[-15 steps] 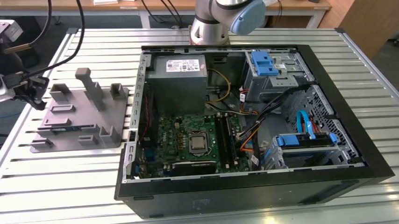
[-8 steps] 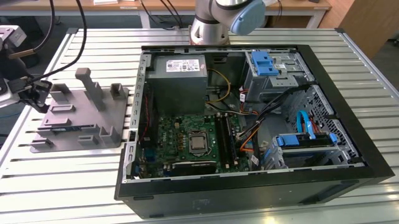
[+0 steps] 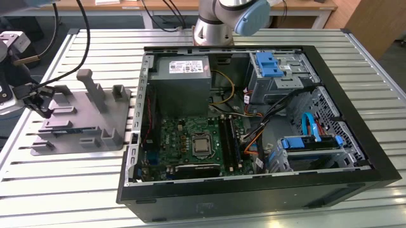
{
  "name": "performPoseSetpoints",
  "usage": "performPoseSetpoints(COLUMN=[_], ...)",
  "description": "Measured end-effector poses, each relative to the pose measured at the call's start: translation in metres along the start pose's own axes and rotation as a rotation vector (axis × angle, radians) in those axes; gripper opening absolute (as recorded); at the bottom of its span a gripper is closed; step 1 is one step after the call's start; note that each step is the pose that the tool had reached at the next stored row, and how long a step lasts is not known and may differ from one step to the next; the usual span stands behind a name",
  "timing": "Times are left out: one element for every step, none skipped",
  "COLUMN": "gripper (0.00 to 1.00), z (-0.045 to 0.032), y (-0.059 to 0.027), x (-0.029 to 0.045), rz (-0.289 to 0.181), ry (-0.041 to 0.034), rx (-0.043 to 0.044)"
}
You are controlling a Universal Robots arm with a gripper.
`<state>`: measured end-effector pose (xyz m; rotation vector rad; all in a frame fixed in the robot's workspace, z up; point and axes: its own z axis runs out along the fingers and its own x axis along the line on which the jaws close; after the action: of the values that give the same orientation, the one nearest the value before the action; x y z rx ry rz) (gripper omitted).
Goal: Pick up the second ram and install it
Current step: 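Reach for the second ram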
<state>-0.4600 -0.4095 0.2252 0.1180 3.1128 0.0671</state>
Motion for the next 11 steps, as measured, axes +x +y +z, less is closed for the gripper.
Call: performPoseSetpoints(gripper=[0.1, 0.1, 0.1, 0.1, 0.1, 0.1, 0.1, 0.1, 0.1, 0.1, 0.1], z=[0.0012, 0.0026, 0.0039, 0.0054, 0.0068, 0.0081, 0.0093, 0.0099, 0.0099, 0.0099, 0.0099], y=[-0.0001, -0.0001, -0.0002, -0.0002, -0.0003, -0.0004, -0.0004, -0.0005, -0.0005, -0.0004, -0.0005], x=[0.0, 0.0001, 0.0001, 0.0001, 0.0002, 0.0002, 0.0002, 0.0003, 0.0003, 0.0003, 0.0003], rz=[0.0, 0.0, 0.0, 0.0, 0.0, 0.0, 0.0, 0.0, 0.0, 0.0, 0.0], ry=[0.0001, 0.0001, 0.0001, 0.0001, 0.0001, 0.0001, 0.0002, 0.0002, 0.0004, 0.0003, 0.0003], rx=[0.0, 0.0, 0.0, 0.0, 0.0, 0.0, 0.0, 0.0001, 0.0009, 0.001, 0.001])
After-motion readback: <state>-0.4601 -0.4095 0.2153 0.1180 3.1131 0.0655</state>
